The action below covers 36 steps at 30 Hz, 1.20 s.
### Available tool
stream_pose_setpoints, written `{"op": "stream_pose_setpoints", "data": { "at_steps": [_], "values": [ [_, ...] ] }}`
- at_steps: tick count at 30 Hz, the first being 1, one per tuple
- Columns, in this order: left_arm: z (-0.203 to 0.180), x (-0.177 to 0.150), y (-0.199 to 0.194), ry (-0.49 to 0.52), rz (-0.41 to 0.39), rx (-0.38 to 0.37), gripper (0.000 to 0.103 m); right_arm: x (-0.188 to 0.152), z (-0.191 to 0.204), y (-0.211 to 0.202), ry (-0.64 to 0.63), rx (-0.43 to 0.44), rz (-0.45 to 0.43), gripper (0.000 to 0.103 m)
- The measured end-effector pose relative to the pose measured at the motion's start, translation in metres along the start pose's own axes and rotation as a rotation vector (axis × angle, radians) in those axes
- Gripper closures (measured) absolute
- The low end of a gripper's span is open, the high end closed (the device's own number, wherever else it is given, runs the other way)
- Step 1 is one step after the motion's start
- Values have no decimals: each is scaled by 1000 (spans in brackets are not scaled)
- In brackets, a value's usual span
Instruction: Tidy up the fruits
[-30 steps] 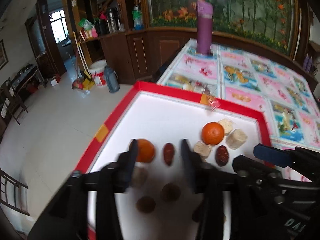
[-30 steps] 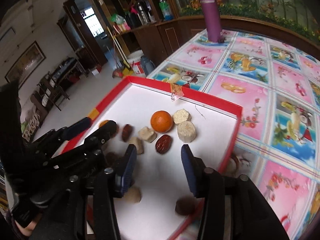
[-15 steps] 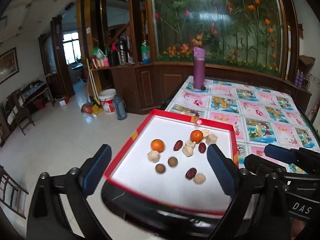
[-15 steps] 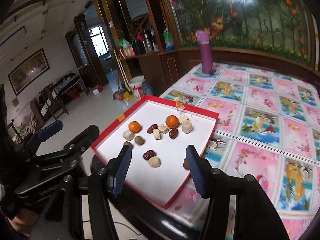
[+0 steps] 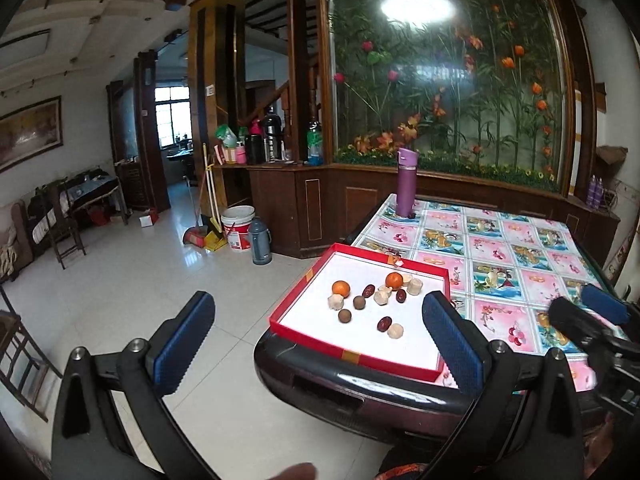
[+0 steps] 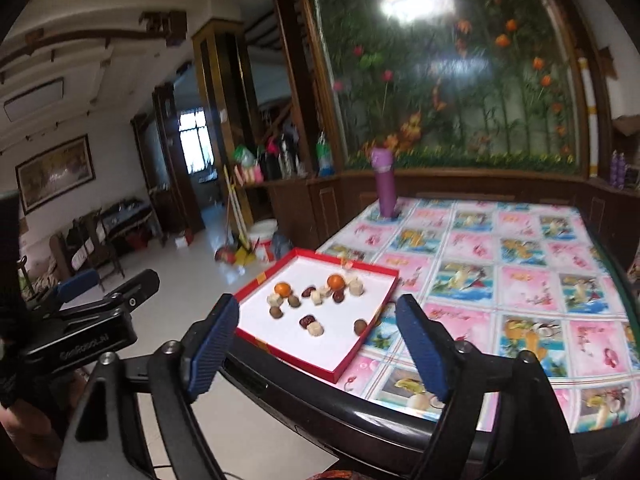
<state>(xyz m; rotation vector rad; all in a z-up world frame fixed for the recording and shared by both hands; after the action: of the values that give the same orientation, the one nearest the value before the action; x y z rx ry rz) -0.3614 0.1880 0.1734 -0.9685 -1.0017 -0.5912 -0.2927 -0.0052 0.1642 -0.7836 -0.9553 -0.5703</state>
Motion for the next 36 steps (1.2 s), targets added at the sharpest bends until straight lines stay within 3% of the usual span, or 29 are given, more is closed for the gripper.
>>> {"op": "stream_pose_setpoints", "data": {
  "at_steps": [4,7,15,23,36],
  "values": [
    [-2,-6,-10,19,-3,3,0,-4,-7,-10,31,-13,-59,0],
    [-8,-7,-10,5,2,-15,0,-3,-8,-9,24,-33,-105,0],
    [-18,-13,-12,47,4,-29,0,-13,-4,-6,27,-25,-72,0],
    [-8,-17,-14,-7,7,-15,0,-20,9,-9,-40,-15,-72,0],
    [-7,-20,-13,0,8,-14,0,-22,12,-11,-34,1,-70,0]
  ]
}}
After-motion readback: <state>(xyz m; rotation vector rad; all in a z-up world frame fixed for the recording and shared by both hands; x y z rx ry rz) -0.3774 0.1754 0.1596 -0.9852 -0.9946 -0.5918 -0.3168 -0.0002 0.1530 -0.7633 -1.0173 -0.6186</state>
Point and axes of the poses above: each gripper's, at about its wrist camera, not at the fingertips, and y roughly the way its jaws point, z to its left, x to its top, the point moved 2 cm from there along y, roughly the way its jaws point, and after that the axes turned 11 degrees about y, right-handed, at the moved point
